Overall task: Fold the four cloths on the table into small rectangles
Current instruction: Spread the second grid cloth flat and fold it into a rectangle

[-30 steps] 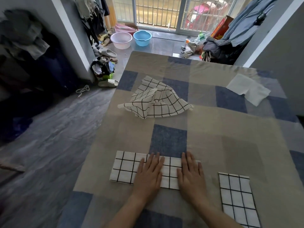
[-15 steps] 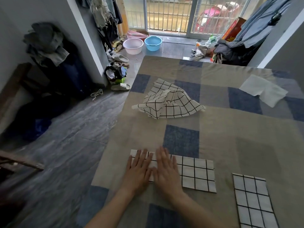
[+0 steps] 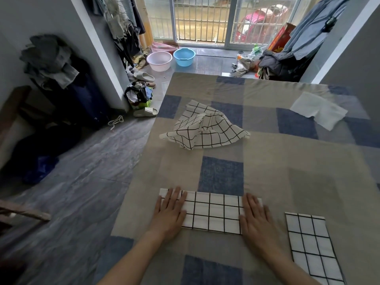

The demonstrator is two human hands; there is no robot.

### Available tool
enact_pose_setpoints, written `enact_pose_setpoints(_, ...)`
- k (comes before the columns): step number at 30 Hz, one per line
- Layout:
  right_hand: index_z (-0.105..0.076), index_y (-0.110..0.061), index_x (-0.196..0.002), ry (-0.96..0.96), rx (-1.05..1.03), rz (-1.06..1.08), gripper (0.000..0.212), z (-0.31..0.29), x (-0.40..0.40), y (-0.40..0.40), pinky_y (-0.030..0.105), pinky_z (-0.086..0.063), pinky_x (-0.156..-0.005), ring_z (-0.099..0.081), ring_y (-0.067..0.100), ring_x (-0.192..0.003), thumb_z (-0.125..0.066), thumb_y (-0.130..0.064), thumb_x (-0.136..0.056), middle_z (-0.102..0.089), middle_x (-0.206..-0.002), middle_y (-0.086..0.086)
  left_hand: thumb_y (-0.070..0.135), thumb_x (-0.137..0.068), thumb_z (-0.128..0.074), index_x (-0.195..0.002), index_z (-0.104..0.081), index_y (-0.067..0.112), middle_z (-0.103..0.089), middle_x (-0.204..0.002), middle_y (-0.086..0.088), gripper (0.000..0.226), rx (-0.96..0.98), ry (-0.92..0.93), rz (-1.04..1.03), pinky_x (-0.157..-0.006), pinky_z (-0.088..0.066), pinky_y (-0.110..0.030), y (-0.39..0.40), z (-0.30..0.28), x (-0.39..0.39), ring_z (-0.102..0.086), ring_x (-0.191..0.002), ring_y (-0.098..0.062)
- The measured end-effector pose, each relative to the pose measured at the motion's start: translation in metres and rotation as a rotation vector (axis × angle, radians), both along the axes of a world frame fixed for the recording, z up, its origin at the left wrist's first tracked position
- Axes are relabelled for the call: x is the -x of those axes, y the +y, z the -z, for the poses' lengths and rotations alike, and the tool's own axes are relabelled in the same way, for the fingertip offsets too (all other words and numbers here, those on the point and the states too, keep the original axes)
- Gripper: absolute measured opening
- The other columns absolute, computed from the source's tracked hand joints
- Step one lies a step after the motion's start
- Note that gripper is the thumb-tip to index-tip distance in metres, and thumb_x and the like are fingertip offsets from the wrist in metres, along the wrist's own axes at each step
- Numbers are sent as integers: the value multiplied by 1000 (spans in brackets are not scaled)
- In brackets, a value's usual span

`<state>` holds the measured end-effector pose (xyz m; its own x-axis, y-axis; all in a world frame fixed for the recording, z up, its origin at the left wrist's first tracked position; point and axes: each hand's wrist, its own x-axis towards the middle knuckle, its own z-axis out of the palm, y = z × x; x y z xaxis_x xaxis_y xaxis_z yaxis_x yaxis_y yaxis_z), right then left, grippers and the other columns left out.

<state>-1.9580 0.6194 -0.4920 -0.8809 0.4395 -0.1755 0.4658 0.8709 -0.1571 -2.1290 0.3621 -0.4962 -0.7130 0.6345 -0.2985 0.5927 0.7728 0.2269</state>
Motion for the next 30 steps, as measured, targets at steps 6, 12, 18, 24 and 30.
enact_pose_setpoints(6, 17, -19, -149, -52, 36, -33, 70, -17, -4, 6, 35, 11, -117, 13, 9, -146, 8, -51, -87, 21, -156, -7, 74, -86, -19, -150, 7, 41, 30, -155, 10, 77, -61, 20, 123, -108, 24, -28, -9, -16, 10, 24, -144, -10)
enact_pose_setpoints(12, -41, -7, -144, 10, -66, -135, 75, -43, 8, -13, 48, -14, -114, -37, 26, -140, -68, -26, -76, -33, -155, 10, 55, -88, -50, -119, -53, 30, -44, -140, 7, 40, -175, 160, 234, -96, -40, -34, -64, -36, -2, -56, -117, -19)
enact_pose_setpoints(18, -62, -25, -114, 103, 92, -345, 34, -58, 29, -68, 46, -31, -114, -59, 18, -115, -59, -20, -80, -62, -125, -3, 42, -72, -54, -91, -54, 35, -54, -120, 10, 21, -152, 270, 229, -75, -45, -27, -77, -47, 9, -62, -97, -15)
enact_pose_setpoints(24, -43, -23, -138, 71, 137, -413, 54, -82, 47, -98, 36, -29, -111, -46, 17, -126, -51, -47, -90, -50, -138, -5, 36, -77, -61, -84, -53, 30, -60, -116, 6, 12, -202, 369, 292, -80, -34, -29, -62, -78, 10, -58, -98, -17)
enact_pose_setpoints(30, -52, -22, -123, 81, 130, -346, 41, -100, 58, -127, 39, -40, -92, -55, 24, -113, -52, -39, -85, -59, -125, 0, 27, -77, -67, -85, -62, 23, -60, -119, 2, 10, -507, 451, 372, -95, -30, -25, -39, -127, -23, -52, -111, -18)
